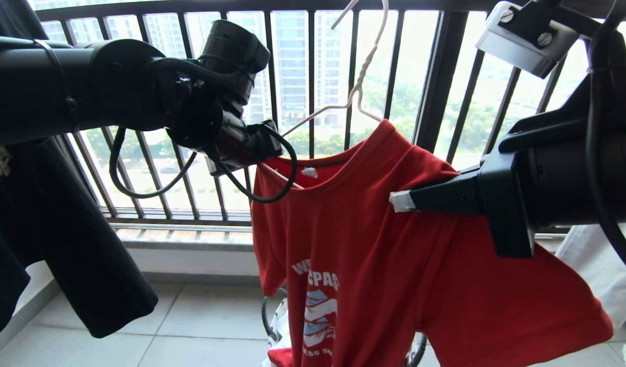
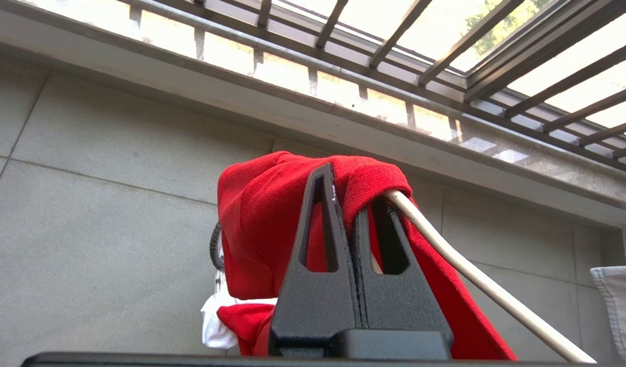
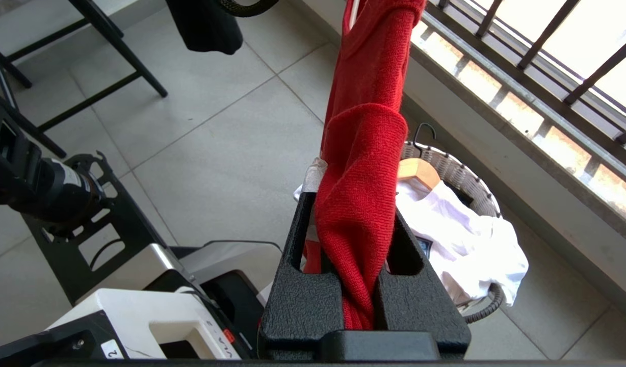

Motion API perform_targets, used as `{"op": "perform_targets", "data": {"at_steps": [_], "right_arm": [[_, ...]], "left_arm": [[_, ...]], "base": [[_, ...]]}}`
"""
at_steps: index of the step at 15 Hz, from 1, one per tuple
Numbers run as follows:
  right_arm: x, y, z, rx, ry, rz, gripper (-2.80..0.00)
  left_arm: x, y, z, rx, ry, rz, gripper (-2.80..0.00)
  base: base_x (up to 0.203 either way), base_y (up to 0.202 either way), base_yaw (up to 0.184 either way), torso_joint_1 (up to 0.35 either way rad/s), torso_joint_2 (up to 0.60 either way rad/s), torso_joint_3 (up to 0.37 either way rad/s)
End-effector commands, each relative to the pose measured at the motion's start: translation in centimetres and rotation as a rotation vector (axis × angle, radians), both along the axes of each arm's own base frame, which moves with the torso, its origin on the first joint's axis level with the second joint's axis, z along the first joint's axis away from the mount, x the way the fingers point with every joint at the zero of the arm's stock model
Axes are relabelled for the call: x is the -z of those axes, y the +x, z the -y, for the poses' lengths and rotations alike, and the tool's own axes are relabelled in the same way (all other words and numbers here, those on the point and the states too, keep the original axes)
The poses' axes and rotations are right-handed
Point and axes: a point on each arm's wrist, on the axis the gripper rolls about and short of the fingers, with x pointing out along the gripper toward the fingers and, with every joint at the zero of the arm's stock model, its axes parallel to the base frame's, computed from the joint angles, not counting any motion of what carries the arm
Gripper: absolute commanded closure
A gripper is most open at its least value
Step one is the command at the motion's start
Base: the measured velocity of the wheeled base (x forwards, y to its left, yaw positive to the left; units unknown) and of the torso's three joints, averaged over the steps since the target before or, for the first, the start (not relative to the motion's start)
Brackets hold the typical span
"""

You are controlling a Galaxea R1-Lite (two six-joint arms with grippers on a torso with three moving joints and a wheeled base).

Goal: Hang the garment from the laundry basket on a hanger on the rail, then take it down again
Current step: Hang the clothes on the clothes rack

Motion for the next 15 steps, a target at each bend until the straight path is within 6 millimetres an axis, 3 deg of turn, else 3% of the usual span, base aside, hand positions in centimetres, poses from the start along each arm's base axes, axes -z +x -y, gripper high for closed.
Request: {"op": "perform_targets", "data": {"at_steps": [1, 3, 4, 5, 15], "right_arm": [[0.08, 0.06, -0.06, 0.000, -0.002, -0.004, 0.00], [0.04, 0.03, -0.01, 0.001, -0.002, -0.002, 0.00], [-0.03, -0.04, 0.07, 0.002, 0.001, 0.000, 0.00], [-0.07, -0.07, 0.11, 0.003, 0.001, 0.001, 0.00], [-0.31, -0.29, 0.39, 0.005, 0.009, 0.009, 0.00]], "left_arm": [[-0.03, -0.07, -0.05, -0.001, -0.002, -0.002, 0.00], [-0.03, -0.07, -0.05, -0.001, -0.002, -0.002, 0.00], [-0.04, -0.08, -0.05, -0.001, -0.003, -0.002, -2.18], [-0.08, -0.11, -0.08, -0.001, -0.003, -0.001, -2.80], [-0.03, -0.04, -0.10, -0.004, -0.002, -0.002, -2.80]], "base": [[0.000, 0.000, 0.000, 0.000, 0.00, 0.000], [0.000, 0.000, 0.000, 0.000, 0.00, 0.000], [0.000, 0.000, 0.000, 0.000, 0.00, 0.000], [0.000, 0.000, 0.000, 0.000, 0.00, 0.000], [0.000, 0.000, 0.000, 0.000, 0.00, 0.000]]}}
